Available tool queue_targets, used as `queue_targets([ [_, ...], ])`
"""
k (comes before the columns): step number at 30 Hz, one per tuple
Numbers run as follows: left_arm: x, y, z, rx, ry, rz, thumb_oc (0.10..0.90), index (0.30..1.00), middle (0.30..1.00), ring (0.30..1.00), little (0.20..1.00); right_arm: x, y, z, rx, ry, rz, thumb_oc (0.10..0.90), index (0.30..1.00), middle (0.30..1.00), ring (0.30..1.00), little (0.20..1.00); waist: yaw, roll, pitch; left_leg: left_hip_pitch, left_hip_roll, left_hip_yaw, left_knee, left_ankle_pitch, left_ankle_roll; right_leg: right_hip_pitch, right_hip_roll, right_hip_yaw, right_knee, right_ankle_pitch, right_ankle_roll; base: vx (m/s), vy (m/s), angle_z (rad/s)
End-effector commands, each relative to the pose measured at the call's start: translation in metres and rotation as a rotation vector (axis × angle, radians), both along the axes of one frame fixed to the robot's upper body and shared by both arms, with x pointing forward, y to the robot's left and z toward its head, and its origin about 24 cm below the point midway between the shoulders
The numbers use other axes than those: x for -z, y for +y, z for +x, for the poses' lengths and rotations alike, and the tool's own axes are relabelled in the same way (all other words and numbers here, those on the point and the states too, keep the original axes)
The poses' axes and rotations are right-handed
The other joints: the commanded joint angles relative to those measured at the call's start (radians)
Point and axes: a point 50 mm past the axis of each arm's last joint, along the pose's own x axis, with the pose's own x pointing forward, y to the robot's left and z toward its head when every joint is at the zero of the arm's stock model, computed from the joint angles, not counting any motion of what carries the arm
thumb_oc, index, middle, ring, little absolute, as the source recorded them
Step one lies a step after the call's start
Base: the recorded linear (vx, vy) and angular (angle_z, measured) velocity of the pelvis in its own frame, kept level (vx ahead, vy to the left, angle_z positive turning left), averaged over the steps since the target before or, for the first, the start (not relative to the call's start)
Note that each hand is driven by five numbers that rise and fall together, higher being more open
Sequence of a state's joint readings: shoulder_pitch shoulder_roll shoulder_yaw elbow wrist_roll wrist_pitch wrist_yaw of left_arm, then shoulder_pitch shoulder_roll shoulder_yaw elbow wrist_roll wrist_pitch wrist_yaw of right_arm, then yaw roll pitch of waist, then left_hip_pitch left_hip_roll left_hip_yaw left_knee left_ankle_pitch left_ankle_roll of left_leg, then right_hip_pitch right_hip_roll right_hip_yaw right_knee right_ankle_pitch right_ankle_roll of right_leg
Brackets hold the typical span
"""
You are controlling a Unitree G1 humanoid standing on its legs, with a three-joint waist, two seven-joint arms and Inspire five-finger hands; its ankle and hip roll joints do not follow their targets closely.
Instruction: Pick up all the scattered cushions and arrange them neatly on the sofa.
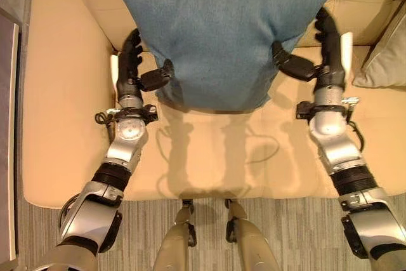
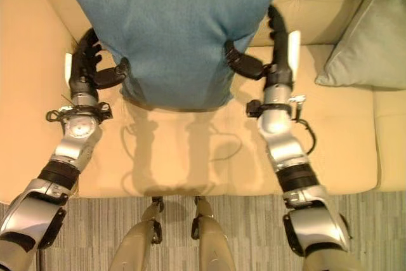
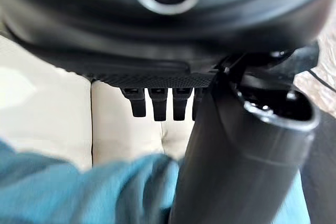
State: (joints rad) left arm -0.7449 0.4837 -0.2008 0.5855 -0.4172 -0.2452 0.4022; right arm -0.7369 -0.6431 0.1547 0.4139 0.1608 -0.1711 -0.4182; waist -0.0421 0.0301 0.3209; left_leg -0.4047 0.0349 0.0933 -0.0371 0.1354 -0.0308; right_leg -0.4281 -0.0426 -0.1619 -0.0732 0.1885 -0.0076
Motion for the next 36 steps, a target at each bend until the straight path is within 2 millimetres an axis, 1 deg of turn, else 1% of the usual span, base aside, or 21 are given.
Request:
queue_targets([
  [1, 0.0, 0.044, -0.023, -0.103, -0.1, -0.059, 0.8, 0.9, 0.9, 0.9, 0.9, 0.001, -0.023, -0.02, 0.017, -0.103, 0.084, 0.8, 0.9, 0.9, 0.9, 0.9, 0.001, -0.048, -0.16, 0.01, -0.019, -0.019, 0.121, -0.151, -0.02, 0.075, -0.084, 0.005, 0.068, -0.122, 0.137, 0.04, -0.016, 0.01],
  [3, 0.006, 0.047, -0.027, -0.105, -0.093, -0.079, 0.8, 0.9, 0.9, 0.9, 0.9, 0.006, -0.026, -0.022, 0.022, -0.089, 0.095, 0.8, 0.9, 0.9, 0.9, 0.9, 0.002, -0.048, -0.164, 0.016, -0.019, -0.02, 0.119, -0.152, -0.02, 0.08, -0.084, 0.006, 0.067, -0.123, 0.137, 0.02, -0.008, 0.01],
  [5, 0.022, 0.05, -0.036, -0.109, -0.066, -0.11, 0.8, 0.9, 0.9, 0.9, 0.9, 0.018, -0.029, -0.028, 0.013, -0.062, 0.111, 0.8, 0.9, 0.9, 0.9, 0.9, 0.006, -0.049, -0.168, 0.025, -0.02, -0.021, 0.119, -0.154, -0.019, 0.091, -0.084, 0.005, 0.066, -0.126, 0.136, 0.01, -0.006, 0.02],
  [6, 0.04, 0.048, -0.045, -0.101, -0.029, -0.119, 0.8, 0.9, 0.9, 0.9, 0.9, 0.032, -0.029, -0.034, -0.001, -0.032, 0.127, 0.8, 0.9, 0.9, 0.9, 0.9, 0.009, -0.048, -0.166, 0.033, -0.022, -0.022, 0.118, -0.155, -0.017, 0.101, -0.085, 0.006, 0.065, -0.128, 0.135, 0.02, -0.009, 0.14],
  [7, 0.051, 0.046, -0.051, -0.092, -0.002, -0.122, 0.8, 0.9, 0.9, 0.9, 0.9, 0.041, -0.029, -0.037, -0.008, -0.008, 0.129, 0.8, 0.9, 0.9, 0.9, 0.9, 0.011, -0.047, -0.166, 0.037, -0.022, -0.024, 0.116, -0.154, -0.016, 0.108, -0.085, 0.006, 0.065, -0.13, 0.135, 0.03, -0.007, 0.2],
  [8, 0.073, 0.04, -0.063, -0.069, 0.05, -0.146, 0.8, 0.9, 0.9, 0.9, 0.9, 0.062, -0.028, -0.044, -0.021, 0.049, 0.149, 0.8, 0.9, 0.9, 0.9, 0.9, 0.015, -0.046, -0.166, 0.056, -0.021, -0.026, 0.108, -0.153, -0.015, 0.125, -0.084, 0.002, 0.06, -0.134, 0.135, 0.03, -0.009, 0.18],
  [11, 0.109, 0.034, -0.084, -0.057, 0.147, -0.212, 0.8, 0.9, 0.9, 0.9, 0.9, 0.1, -0.025, -0.059, -0.025, 0.154, 0.202, 0.8, 0.9, 0.9, 0.9, 0.9, 0.02, -0.048, -0.164, 0.096, -0.021, -0.028, 0.083, -0.141, -0.015, 0.164, -0.084, -0.007, 0.049, -0.136, 0.136, 0.04, -0.009, 0.09],
  [13, 0.132, 0.034, -0.099, -0.055, 0.231, -0.224, 0.8, 0.9, 0.9, 0.9, 0.9, 0.124, -0.029, -0.071, 0.0, 0.239, 0.212, 0.8, 0.9, 0.9, 0.9, 0.9, 0.022, -0.048, -0.162, 0.128, -0.021, -0.029, 0.067, -0.137, -0.015, 0.196, -0.082, -0.012, 0.039, -0.14, 0.137, 0.06, -0.016, 0.11],
  [15, 0.159, 0.036, -0.12, -0.06, 0.34, -0.244, 0.8, 0.9, 0.9, 0.9, 0.9, 0.152, -0.034, -0.087, 0.033, 0.347, 0.208, 0.8, 0.9, 0.9, 0.9, 0.9, 0.022, -0.051, -0.167, 0.164, -0.021, -0.029, 0.046, -0.13, -0.016, 0.23, -0.081, -0.024, 0.025, -0.142, 0.141, 0.07, -0.028, 0.1],
  [16, 0.168, 0.037, -0.128, -0.059, 0.382, -0.242, 0.8, 0.9, 0.9, 0.9, 0.9, 0.161, -0.036, -0.093, 0.043, 0.381, 0.214, 0.8, 0.9, 0.9, 0.9, 0.9, 0.023, -0.051, -0.17, 0.18, -0.019, -0.028, 0.038, -0.128, -0.016, 0.245, -0.08, -0.028, 0.019, -0.142, 0.142, 0.06, -0.032, 0.11],
  [19, 0.201, 0.043, -0.159, -0.074, 0.545, -0.238, 0.8, 0.9, 0.9, 0.9, 0.9, 0.204, -0.041, -0.118, 0.092, 0.544, 0.272, 0.8, 0.9, 0.9, 0.9, 0.9, 0.027, -0.053, -0.185, 0.233, -0.016, -0.027, 0.005, -0.118, -0.019, 0.294, -0.075, -0.041, -0.003, -0.14, 0.149, 0.05, -0.025, 0.03],
  [20, 0.21, 0.045, -0.166, -0.082, 0.588, -0.239, 0.8, 0.9, 0.9, 0.9, 0.9, 0.213, -0.042, -0.124, 0.107, 0.583, 0.283, 0.8, 0.9, 0.9, 0.9, 0.9, 0.029, -0.053, -0.191, 0.247, -0.015, -0.028, -0.002, -0.117, -0.019, 0.305, -0.074, -0.043, -0.005, -0.141, 0.151, 0.04, -0.014, -0.03],
  [23, 0.238, 0.051, -0.193, -0.106, 0.75, -0.226, 0.8, 0.9, 0.9, 0.9, 0.9, 0.253, -0.038, -0.147, 0.132, 0.75, 0.346, 0.8, 0.9, 0.9, 0.9, 0.9, 0.032, -0.053, -0.217, 0.288, -0.009, -0.022, -0.022, -0.112, -0.021, 0.339, -0.068, -0.046, -0.014, -0.144, 0.155, 0.04, -0.02, -0.02],
  [25, 0.25, 0.053, -0.205, -0.11, 0.826, -0.221, 0.8, 0.9, 0.9, 0.9, 0.9, 0.268, -0.034, -0.155, 0.123, 0.825, 0.362, 0.8, 0.9, 0.9, 0.9, 0.9, 0.035, -0.054, -0.227, 0.31, -0.007, -0.018, -0.03, -0.112, -0.022, 0.359, -0.064, -0.047, -0.014, -0.148, 0.156, 0.01, -0.018, -0.01],
  [26, 0.264, 0.053, -0.219, -0.118, 0.923, -0.2, 0.8, 0.9, 0.9, 0.9, 0.9, 0.283, -0.029, -0.165, 0.111, 0.909, 0.357, 0.8, 0.9, 0.9, 0.9, 0.9, 0.036, -0.055, -0.236, 0.332, -0.002, -0.013, -0.034, -0.112, -0.024, 0.378, -0.059, -0.046, -0.014, -0.156, 0.155, 0.01, -0.032, 0.0],
  [27, 0.264, 0.053, -0.219, -0.118, 0.922, -0.2, 0.8, 0.9, 0.9, 0.9, 0.9, 0.283, -0.029, -0.165, 0.111, 0.909, 0.357, 0.8, 0.9, 0.9, 0.9, 0.9, 0.036, -0.055, -0.235, 0.333, -0.002, -0.013, -0.034, -0.113, -0.024, 0.38, -0.058, -0.045, -0.014, -0.157, 0.155, 0.01, -0.038, -0.02],
  [29, 0.276, 0.05, -0.23, -0.103, 1.003, -0.179, 0.8, 0.9, 0.9, 0.9, 0.9, 0.293, -0.026, -0.172, 0.097, 0.979, 0.323, 0.8, 0.9, 0.9, 0.9, 0.9, 0.036, -0.056, -0.245, 0.352, 0.0, -0.012, -0.035, -0.115, -0.025, 0.401, -0.054, -0.046, -0.014, -0.166, 0.153, 0.0, 0.0, 0.0],
  [30, 0.276, 0.05, -0.23, -0.103, 1.003, -0.179, 0.8, 0.9, 0.9, 0.9, 0.9, 0.294, -0.026, -0.172, 0.097, 0.979, 0.323, 0.8, 0.9, 0.9, 0.9, 0.9, 0.036, -0.056, -0.244, 0.354, 0.0, -0.011, -0.035, -0.115, -0.025, 0.403, -0.053, -0.046, -0.014, -0.166, 0.153, 0.0, -0.055, 0.0],
  [31, 0.287, 0.049, -0.241, -0.101, 1.08, -0.16, 0.8, 0.9, 0.9, 0.9, 0.9, 0.302, -0.022, -0.179, 0.085, 1.027, 0.31, 0.8, 0.9, 0.9, 0.9, 0.9, 0.036, -0.057, -0.25, 0.37, 0.004, -0.011, -0.034, -0.119, -0.027, 0.422, -0.048, -0.047, -0.014, -0.176, 0.148, 0.0, -0.061, 0.0],
  [34, 0.3, 0.046, -0.256, -0.103, 1.177, -0.138, 0.8, 0.9, 0.9, 0.9, 0.9, 0.312, -0.019, -0.186, 0.069, 1.096, 0.275, 0.8, 0.9, 0.9, 0.9, 0.9, 0.036, -0.055, -0.251, 0.392, 0.01, -0.018, -0.029, -0.124, -0.031, 0.446, -0.038, -0.047, -0.013, -0.19, 0.142, -0.01, -0.067, 0.01],
  [36, 0.308, 0.045, -0.262, -0.1, 1.247, -0.103, 0.8, 0.9, 0.9, 0.9, 0.9, 0.316, -0.02, -0.189, 0.074, 1.123, 0.256, 0.8, 0.9, 0.9, 0.9, 0.9, 0.033, -0.058, -0.238, 0.381, 0.024, -0.03, 0.0, -0.122, -0.04, 0.456, -0.027, -0.047, -0.011, -0.207, 0.129, -0.12, -0.12, 0.04],
])
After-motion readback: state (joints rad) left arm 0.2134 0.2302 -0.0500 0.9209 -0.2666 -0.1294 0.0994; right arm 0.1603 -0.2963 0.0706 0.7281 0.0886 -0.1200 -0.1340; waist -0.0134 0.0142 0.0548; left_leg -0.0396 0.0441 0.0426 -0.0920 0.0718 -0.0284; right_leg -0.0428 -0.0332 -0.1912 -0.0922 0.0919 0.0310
